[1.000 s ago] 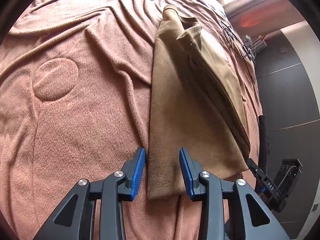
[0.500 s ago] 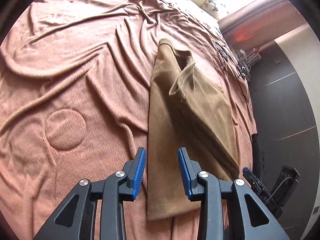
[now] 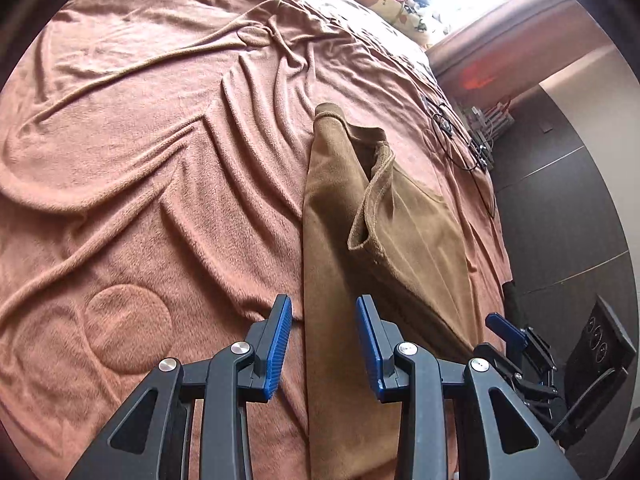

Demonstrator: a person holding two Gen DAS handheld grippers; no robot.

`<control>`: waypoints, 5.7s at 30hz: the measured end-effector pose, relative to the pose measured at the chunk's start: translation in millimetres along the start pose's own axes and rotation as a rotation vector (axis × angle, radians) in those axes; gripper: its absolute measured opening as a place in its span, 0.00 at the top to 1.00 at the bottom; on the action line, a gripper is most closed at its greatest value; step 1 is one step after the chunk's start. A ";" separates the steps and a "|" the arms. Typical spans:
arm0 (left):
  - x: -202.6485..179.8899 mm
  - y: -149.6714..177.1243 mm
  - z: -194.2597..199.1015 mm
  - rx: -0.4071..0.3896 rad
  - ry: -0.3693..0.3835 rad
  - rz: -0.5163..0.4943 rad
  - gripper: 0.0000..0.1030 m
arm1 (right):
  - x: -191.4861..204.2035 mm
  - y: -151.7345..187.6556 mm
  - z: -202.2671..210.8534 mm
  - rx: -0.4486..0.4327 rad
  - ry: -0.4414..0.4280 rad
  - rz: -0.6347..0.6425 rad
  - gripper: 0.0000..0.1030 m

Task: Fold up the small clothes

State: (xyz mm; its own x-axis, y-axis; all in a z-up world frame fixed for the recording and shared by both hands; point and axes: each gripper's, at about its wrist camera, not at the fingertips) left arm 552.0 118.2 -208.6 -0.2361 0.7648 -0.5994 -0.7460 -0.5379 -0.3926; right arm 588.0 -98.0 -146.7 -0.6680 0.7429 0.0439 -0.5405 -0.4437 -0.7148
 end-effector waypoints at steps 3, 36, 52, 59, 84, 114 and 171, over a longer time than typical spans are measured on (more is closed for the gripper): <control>5.3 -5.8 -3.8 0.000 0.020 -0.002 0.66 | 10.8 -13.0 -16.1 0.018 -0.002 0.051 0.45; 37.2 -13.0 11.7 -0.070 0.043 0.015 0.59 | -31.8 -64.4 -44.2 -0.041 0.062 -0.052 0.95; 33.6 -11.7 4.0 -0.079 0.035 0.007 0.59 | -137.9 -60.0 -80.1 -0.010 0.101 -0.338 0.98; 34.5 -10.1 0.0 -0.080 0.026 0.015 0.59 | -157.1 -48.0 -88.0 -0.002 -0.068 -0.499 0.97; 27.8 -5.0 -12.2 -0.045 0.014 -0.021 0.59 | -174.9 -38.4 -89.3 -0.019 -0.133 -0.542 0.30; 12.1 -9.6 -22.4 -0.021 -0.056 -0.074 0.59 | -182.8 -45.2 -139.6 0.115 -0.168 -0.610 0.67; -15.5 18.6 -42.7 0.091 -0.098 -0.104 0.59 | -158.7 8.1 -53.6 0.141 -0.157 -0.566 0.54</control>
State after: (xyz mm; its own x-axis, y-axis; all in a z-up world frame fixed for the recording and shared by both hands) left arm 568.4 81.2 -236.3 -0.2110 0.8481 -0.4860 -0.8217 -0.4232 -0.3818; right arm 717.0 -192.6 -196.9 -0.3179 0.8053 0.5005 -0.8897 -0.0710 -0.4510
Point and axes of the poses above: each gripper's, at about its wrist camera, not at the fingertips, and z roughly against the way its jaws point, x to its left, y to its underside, and after that the axes turned 5 degrees about -x, right-handed
